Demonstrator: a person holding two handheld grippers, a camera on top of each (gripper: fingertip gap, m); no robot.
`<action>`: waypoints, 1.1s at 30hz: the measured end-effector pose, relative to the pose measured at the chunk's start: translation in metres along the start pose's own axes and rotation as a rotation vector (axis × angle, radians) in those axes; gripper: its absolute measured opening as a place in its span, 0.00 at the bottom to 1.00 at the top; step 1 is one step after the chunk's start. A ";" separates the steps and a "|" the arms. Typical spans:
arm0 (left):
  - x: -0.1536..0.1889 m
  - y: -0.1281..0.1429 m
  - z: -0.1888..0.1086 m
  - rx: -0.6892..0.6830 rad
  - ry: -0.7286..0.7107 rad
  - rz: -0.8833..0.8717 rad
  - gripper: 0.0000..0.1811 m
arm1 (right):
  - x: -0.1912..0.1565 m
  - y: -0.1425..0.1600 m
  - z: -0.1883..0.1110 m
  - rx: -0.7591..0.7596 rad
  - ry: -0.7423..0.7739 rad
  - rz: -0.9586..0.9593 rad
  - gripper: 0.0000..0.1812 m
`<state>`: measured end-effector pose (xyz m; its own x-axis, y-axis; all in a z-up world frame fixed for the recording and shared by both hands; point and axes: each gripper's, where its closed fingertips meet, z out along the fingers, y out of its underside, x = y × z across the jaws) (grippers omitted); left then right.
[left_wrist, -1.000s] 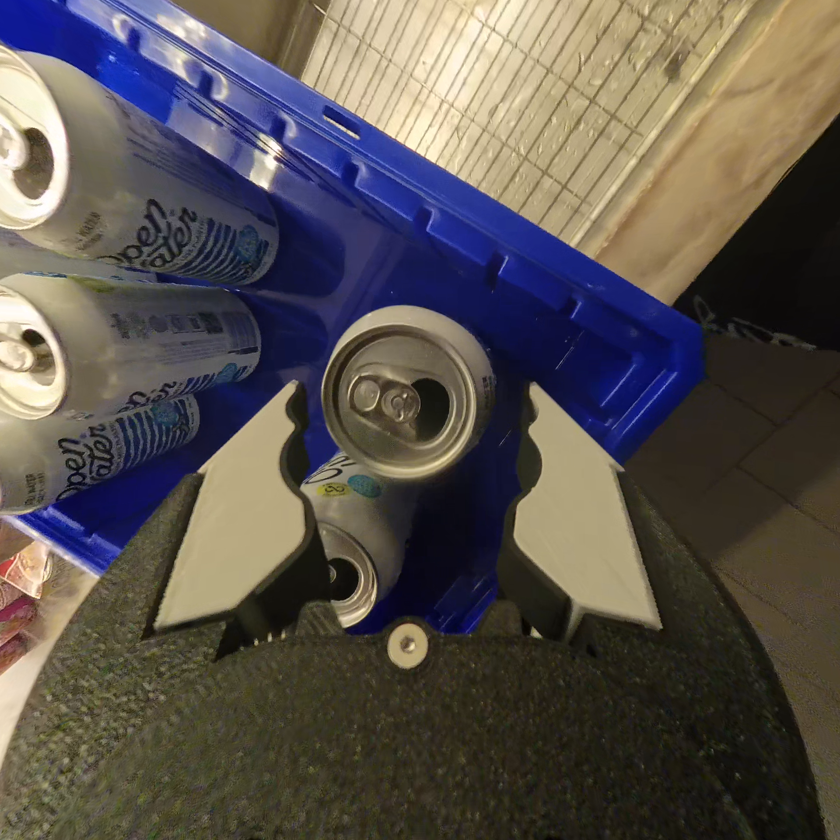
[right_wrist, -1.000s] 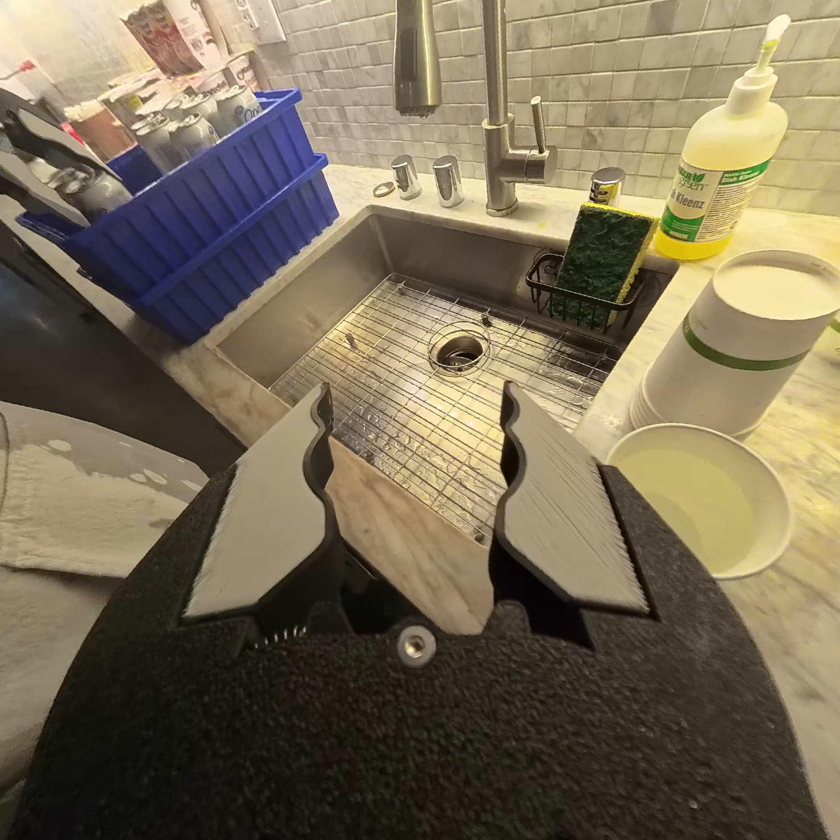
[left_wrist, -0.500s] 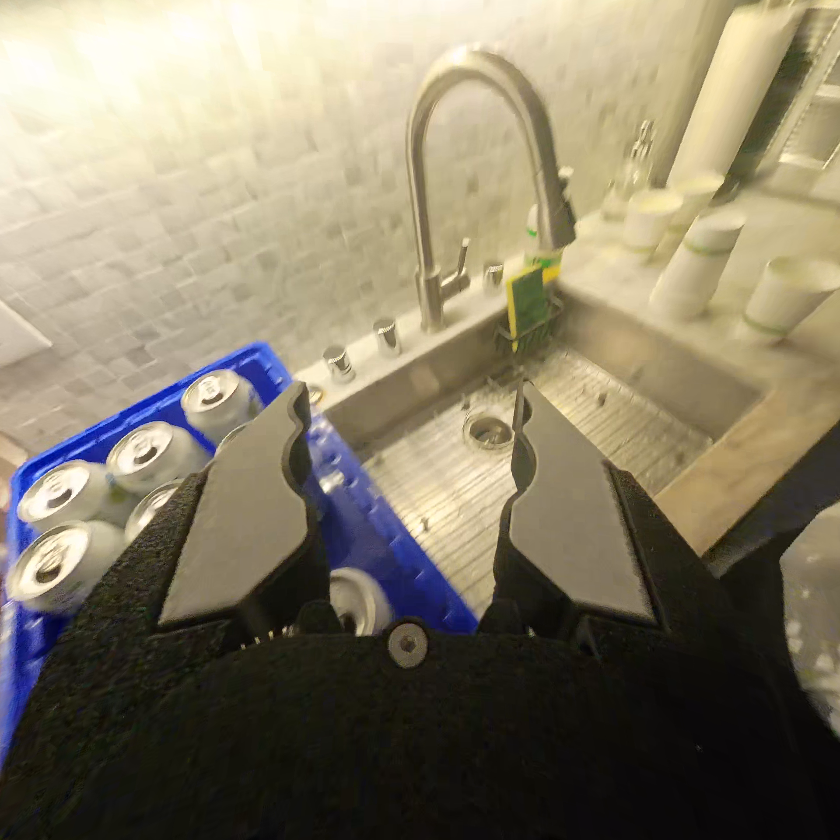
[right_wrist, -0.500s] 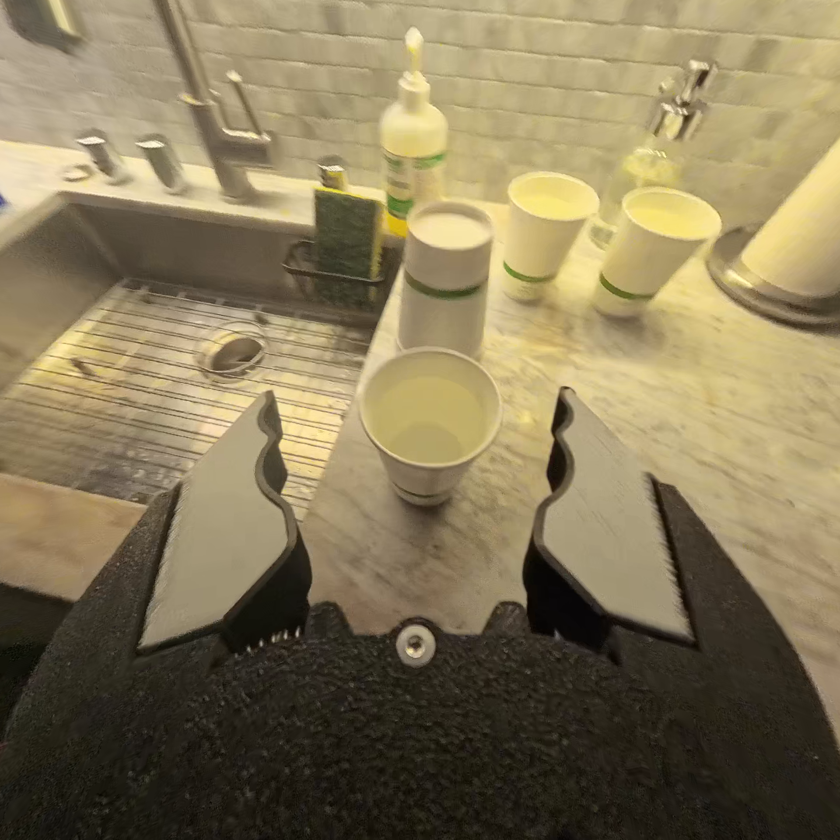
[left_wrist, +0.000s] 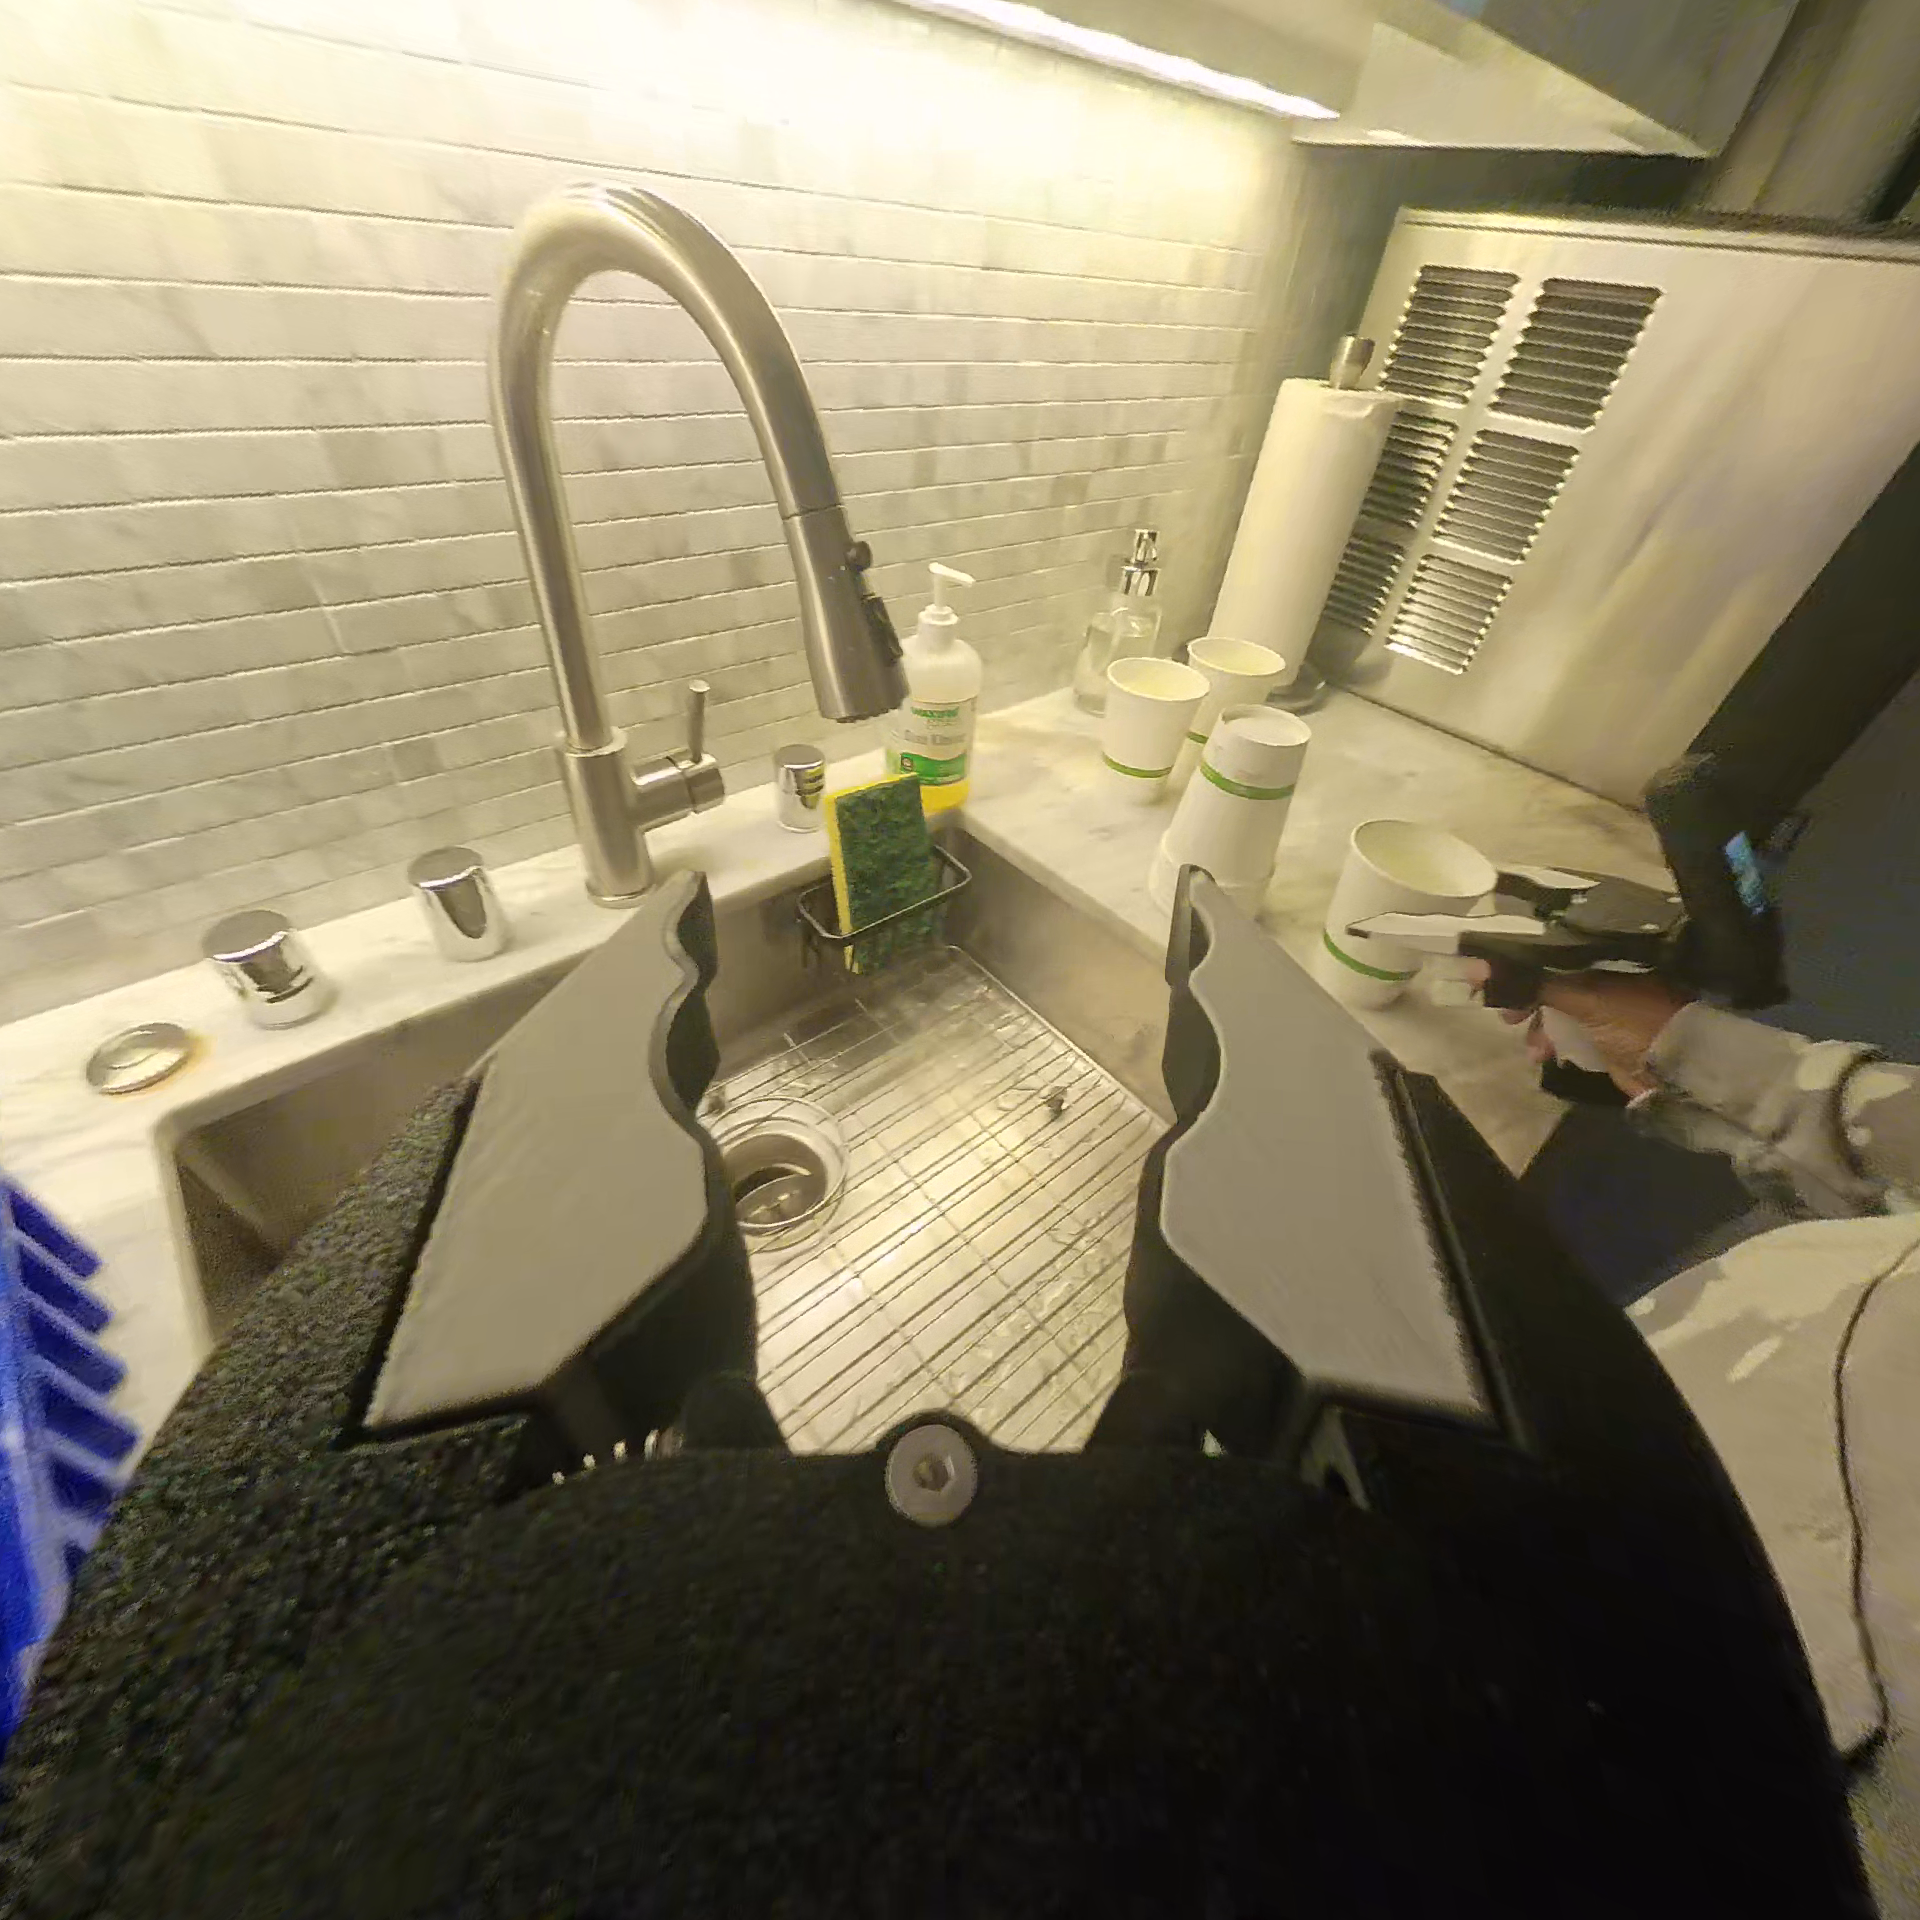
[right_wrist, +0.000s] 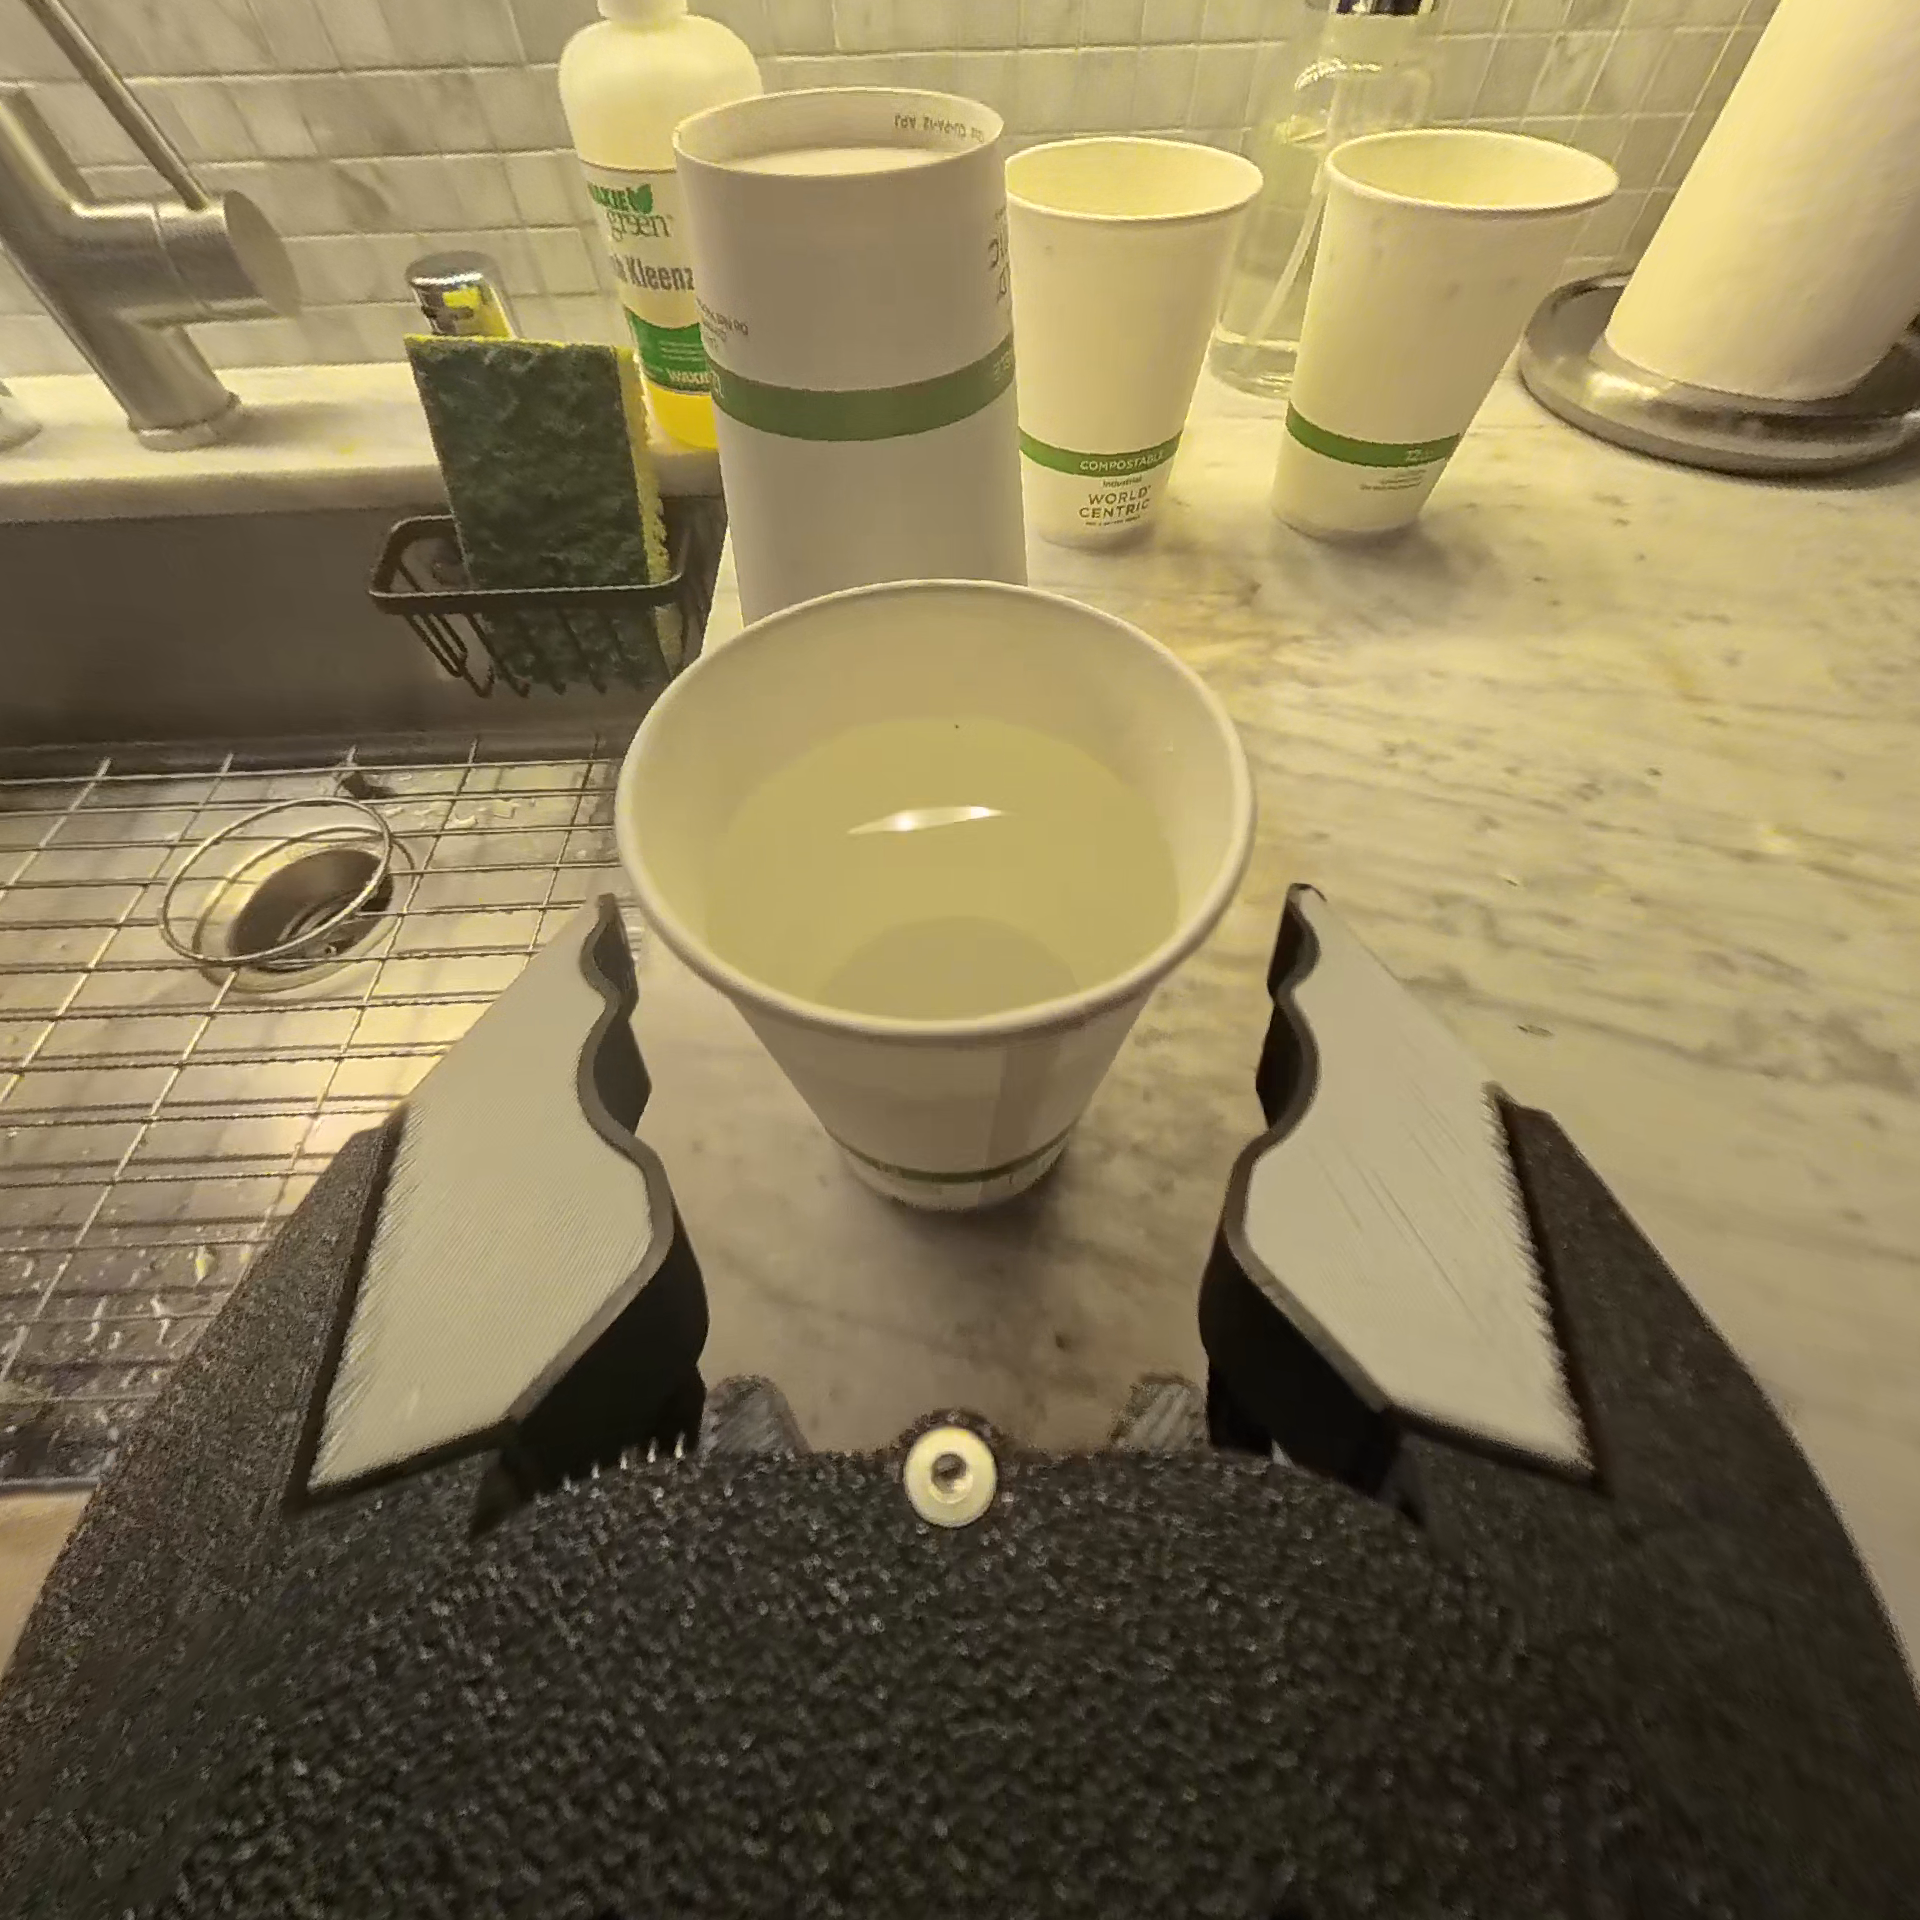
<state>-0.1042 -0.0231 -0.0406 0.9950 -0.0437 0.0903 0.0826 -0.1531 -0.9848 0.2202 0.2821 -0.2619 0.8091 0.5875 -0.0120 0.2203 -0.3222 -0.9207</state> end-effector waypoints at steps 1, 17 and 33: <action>0.004 0.002 0.004 0.006 0.002 -0.014 0.48 | -0.001 -0.001 0.004 0.005 -0.002 -0.001 0.65; 0.041 0.032 0.045 -0.034 -0.029 -0.031 0.46 | 0.015 -0.008 0.010 0.060 -0.028 -0.023 0.48; 0.088 0.028 0.108 -0.038 -0.049 -0.036 0.47 | 0.172 -0.111 0.049 0.221 0.016 -0.070 0.48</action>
<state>-0.0079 0.0753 -0.0762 0.9930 0.0109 0.1173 0.1172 -0.1911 -0.9745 0.3081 0.4548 -0.1809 0.8048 0.5906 0.0589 0.1524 -0.1097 -0.9822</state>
